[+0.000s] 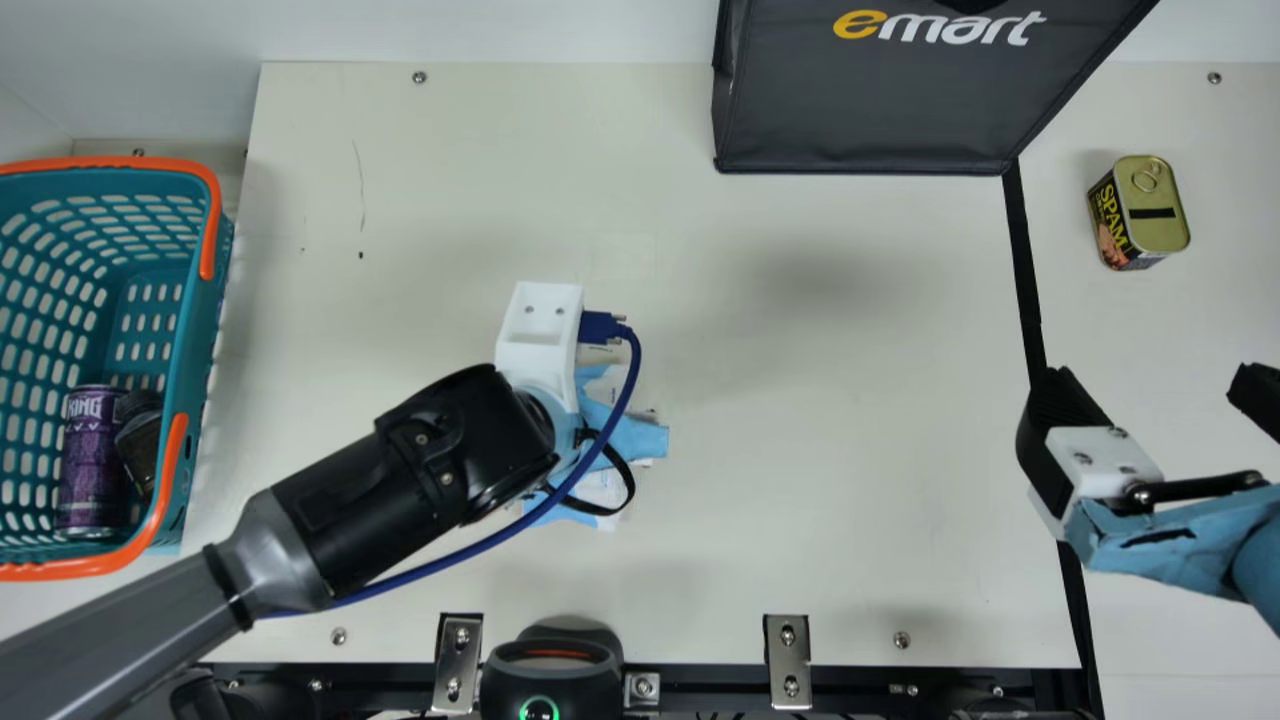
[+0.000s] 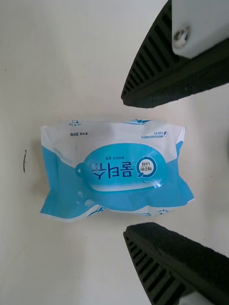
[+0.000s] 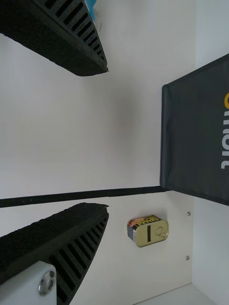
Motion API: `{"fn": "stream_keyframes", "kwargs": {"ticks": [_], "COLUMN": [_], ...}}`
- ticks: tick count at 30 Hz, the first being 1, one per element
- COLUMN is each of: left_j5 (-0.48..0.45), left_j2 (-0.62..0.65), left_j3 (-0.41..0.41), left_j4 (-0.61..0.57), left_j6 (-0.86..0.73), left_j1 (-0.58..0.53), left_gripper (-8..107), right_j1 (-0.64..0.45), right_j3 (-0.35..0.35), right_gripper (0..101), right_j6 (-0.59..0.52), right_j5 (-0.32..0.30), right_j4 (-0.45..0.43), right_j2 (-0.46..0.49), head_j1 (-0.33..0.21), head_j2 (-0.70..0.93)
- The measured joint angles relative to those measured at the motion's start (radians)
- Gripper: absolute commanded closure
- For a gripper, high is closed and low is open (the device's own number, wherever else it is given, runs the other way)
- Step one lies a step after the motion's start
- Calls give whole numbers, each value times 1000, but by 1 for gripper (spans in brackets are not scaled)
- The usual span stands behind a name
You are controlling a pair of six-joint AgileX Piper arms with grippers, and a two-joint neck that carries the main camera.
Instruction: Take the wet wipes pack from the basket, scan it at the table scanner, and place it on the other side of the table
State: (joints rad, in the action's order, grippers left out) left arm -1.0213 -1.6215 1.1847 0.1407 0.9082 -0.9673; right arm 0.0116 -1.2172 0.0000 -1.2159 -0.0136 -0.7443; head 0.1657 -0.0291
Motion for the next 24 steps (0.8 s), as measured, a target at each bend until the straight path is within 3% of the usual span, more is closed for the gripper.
{"fn": "stream_keyframes", "kwargs": {"ticks": [24], "left_j5": [124], "left_j2": [-85], "left_j3": [-83], "left_j4": [-51], "left_j6": [-33], "left_j1": [24], "left_gripper": [9], "right_j1": [0], "right_j3": [0], "right_gripper": [6], "right_j6": [0], "right_j5": [1], "right_j4": [0], "right_j2": [0], "head_j1": [0], "head_j2": [0]}}
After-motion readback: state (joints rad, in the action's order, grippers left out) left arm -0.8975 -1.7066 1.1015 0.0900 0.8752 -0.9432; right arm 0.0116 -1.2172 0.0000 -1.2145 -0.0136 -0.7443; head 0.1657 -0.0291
